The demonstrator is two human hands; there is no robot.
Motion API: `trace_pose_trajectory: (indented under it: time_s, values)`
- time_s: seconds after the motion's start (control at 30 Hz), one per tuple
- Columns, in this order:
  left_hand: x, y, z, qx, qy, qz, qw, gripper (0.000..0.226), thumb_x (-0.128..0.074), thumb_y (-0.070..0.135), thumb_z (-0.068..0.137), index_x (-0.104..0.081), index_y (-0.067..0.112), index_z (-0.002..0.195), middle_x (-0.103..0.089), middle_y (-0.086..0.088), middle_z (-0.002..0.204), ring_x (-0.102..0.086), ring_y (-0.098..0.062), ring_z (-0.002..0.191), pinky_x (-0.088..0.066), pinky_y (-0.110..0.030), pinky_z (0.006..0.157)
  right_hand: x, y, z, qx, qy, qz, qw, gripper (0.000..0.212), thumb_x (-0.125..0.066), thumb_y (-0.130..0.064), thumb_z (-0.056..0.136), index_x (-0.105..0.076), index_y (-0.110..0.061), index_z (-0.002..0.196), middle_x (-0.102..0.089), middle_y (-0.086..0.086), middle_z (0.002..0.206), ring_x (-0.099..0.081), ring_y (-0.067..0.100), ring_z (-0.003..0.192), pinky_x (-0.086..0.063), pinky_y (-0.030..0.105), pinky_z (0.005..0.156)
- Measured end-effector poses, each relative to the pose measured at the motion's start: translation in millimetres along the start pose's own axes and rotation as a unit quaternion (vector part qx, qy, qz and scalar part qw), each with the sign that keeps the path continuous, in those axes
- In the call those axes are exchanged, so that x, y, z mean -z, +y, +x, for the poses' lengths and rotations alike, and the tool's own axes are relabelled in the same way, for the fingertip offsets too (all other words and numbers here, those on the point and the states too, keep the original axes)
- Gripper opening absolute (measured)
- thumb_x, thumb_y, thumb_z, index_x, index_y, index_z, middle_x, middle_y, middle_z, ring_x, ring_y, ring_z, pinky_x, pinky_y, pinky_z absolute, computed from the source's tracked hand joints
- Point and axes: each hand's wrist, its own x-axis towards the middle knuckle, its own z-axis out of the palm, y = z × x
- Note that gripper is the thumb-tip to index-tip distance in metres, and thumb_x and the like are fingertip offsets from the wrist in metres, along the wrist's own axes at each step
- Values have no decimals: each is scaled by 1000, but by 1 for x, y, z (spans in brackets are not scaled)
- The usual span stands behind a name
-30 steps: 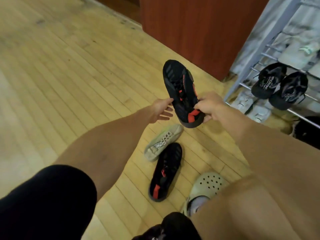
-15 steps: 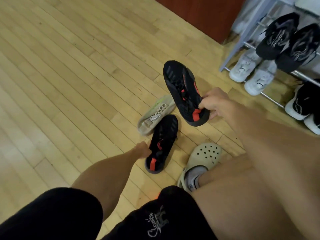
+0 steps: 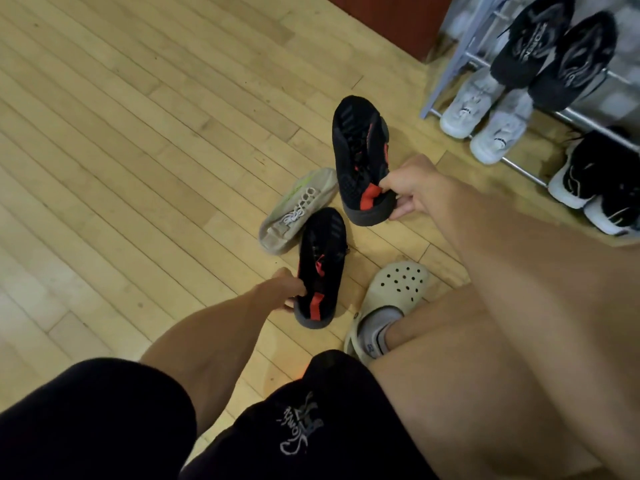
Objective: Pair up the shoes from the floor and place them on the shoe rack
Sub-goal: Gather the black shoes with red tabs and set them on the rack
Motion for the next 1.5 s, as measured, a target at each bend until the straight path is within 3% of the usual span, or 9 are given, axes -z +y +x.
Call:
trace_pose_trajectory:
  time_s: [0.07,0.2,0.3,0.43,0.77,0.97,1.13,1.33,1.5]
  values:
    - [-4,11,-4,-34,21,5,999,26,-59,-6,79,-59,-9,105,-62,-18,98,-60,-29,84,-57,-39,61,4,3,3,-10,11,24,1000,40,-44,2,98,-45,3,138,-44,18,148,-49,39,130,-45,48,103]
    - [-12,42,-14,-84,29,-18,996,16,-66,-2,78,-65,-7,93,-64,-17,89,-63,-30,78,-60,-46,70,17,10,6,-25,53,47,997,49,-49,-2,96,-39,-2,144,-36,12,154,-45,36,134,-55,41,82]
    - [-12,69,-26,-114,22,-71,991,12,-66,-4,79,-61,-5,91,-64,-19,91,-63,-33,82,-59,-44,70,35,10,1,-23,85,53,995,44,-45,-2,97,-40,0,142,-41,16,150,-45,37,134,-47,46,100]
    - [1,108,-45,-143,7,-141,980,18,-62,-11,79,-59,-3,95,-64,-15,84,-63,-30,82,-54,-42,73,74,5,-9,18,232,39,972,31,-65,0,73,-61,2,103,-68,20,101,-70,38,84,-60,53,65]
    - [67,218,-127,-287,69,-151,944,20,-59,-13,77,-59,6,72,-62,-9,77,-58,-27,77,-50,-39,77,140,-18,-59,108,314,61,941,23,-61,-10,72,-76,-8,89,-74,13,96,-69,32,91,-60,48,80]
    - [65,274,-179,-373,61,-108,919,22,-59,-13,75,-66,3,89,-65,-13,86,-60,-30,84,-51,-39,74,190,-4,-80,146,342,105,922,27,-59,-4,65,-70,-27,54,-77,9,86,-70,33,90,-60,49,77]
    - [40,322,-220,-425,30,-94,900,25,-61,-11,76,-68,1,98,-66,-14,89,-61,-29,84,-53,-36,67,228,10,-116,166,381,177,892,29,-65,-3,70,-78,-27,79,-75,9,81,-70,29,80,-59,40,67]
    - [10,399,-255,-469,37,-95,877,17,-71,-8,71,-69,4,82,-71,-15,92,-69,-32,84,-58,-36,61,277,4,-123,178,385,292,857,35,-61,4,78,-70,-24,59,-75,14,94,-72,33,84,-61,52,71]
    - [-17,473,-275,-498,42,-74,863,24,-75,-4,72,-70,5,93,-72,-13,96,-71,-29,83,-60,-38,63,325,-25,-109,193,377,316,849,18,-67,1,78,-75,-15,80,-74,17,98,-72,36,85,-61,53,73]
